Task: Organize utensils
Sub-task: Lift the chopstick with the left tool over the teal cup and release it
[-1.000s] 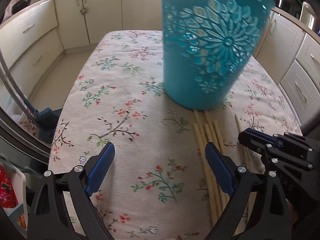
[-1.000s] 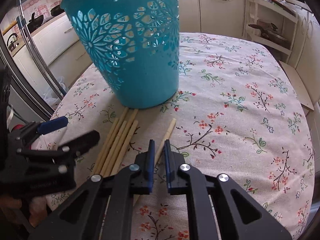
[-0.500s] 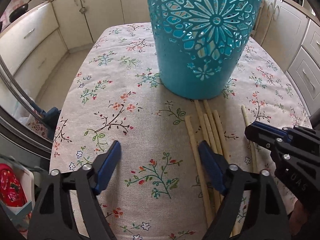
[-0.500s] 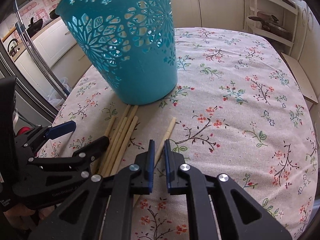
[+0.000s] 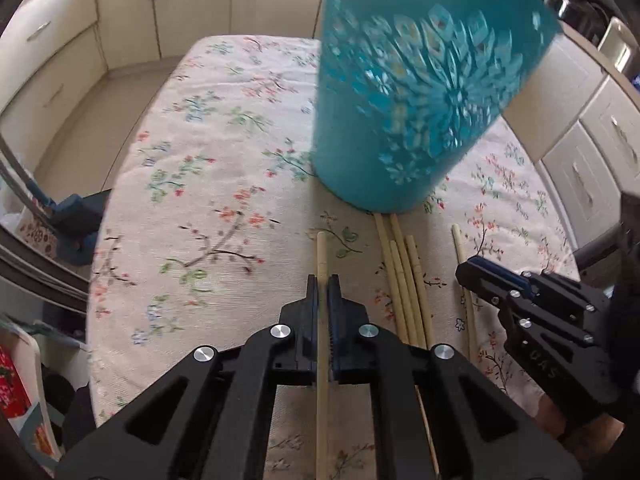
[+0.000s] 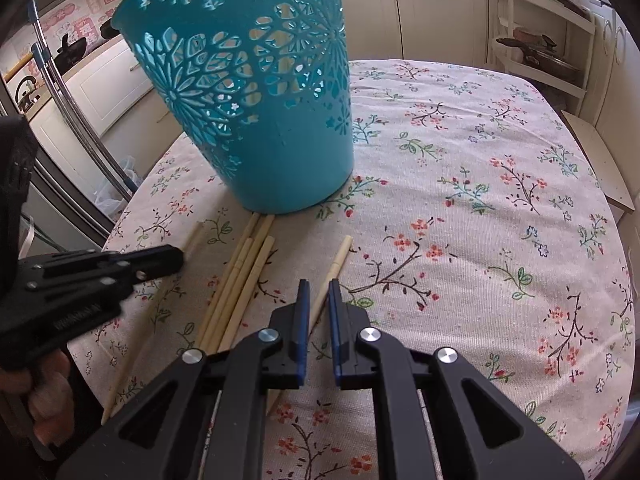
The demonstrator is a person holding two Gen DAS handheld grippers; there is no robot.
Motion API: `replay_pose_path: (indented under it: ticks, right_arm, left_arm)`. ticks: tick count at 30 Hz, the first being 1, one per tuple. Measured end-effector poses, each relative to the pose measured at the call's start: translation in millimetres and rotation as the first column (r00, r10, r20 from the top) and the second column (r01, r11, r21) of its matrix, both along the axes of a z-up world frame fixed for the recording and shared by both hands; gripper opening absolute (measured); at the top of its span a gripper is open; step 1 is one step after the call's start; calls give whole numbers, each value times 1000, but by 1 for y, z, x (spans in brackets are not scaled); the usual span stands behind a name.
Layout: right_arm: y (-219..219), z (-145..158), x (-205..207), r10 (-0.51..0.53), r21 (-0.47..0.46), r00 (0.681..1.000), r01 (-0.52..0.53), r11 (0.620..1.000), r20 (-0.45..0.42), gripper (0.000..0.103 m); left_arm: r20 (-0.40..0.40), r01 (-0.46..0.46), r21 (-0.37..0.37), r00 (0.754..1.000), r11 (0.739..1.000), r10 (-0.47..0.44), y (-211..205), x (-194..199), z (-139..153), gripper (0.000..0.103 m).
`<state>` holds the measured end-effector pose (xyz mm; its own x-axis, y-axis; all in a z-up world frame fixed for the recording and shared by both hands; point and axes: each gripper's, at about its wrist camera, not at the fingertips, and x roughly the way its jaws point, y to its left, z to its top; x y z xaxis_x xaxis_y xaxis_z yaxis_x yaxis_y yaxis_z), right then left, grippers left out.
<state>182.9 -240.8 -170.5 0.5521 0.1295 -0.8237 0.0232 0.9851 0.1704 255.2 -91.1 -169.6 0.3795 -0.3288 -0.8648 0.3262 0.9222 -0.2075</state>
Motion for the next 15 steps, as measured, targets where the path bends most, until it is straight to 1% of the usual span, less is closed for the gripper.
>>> replay_pose_path:
  ticks: [2, 4, 6, 9, 10, 12, 15]
  right_arm:
    - [0, 0, 0, 1, -2, 1000, -1, 1000, 1, 10]
    - [0, 0, 0, 0, -1, 1000, 0, 1000, 1, 10]
    - [1, 0, -1, -1, -1, 1000, 1, 1000, 1, 10]
    - [0, 0, 0, 0, -2, 1000, 0, 1000, 1, 10]
    - [0, 0, 0, 0, -1, 1000, 0, 1000, 1, 10]
    - [0, 0, 0, 1, -1, 1000, -1, 1000, 1, 10]
    - [0, 0, 0, 1, -1, 1000, -1, 1000, 1, 10]
  left_arm:
    - [23, -18, -28, 1000, 999, 18, 13, 0, 16, 5]
    - [56, -32, -64, 998, 997, 35, 25, 0, 40, 5]
    - [100, -40, -102, 994, 994, 51, 34, 0, 67, 5]
    - [190, -35, -171, 979, 985, 68, 37, 4, 117, 5]
    - [233, -27, -200, 970, 979, 74, 36, 5, 138, 5]
    - [300, -11, -239, 950, 971, 84, 31, 8, 169, 5]
    - [399, 14, -268, 912, 963, 98, 18, 12, 207, 5]
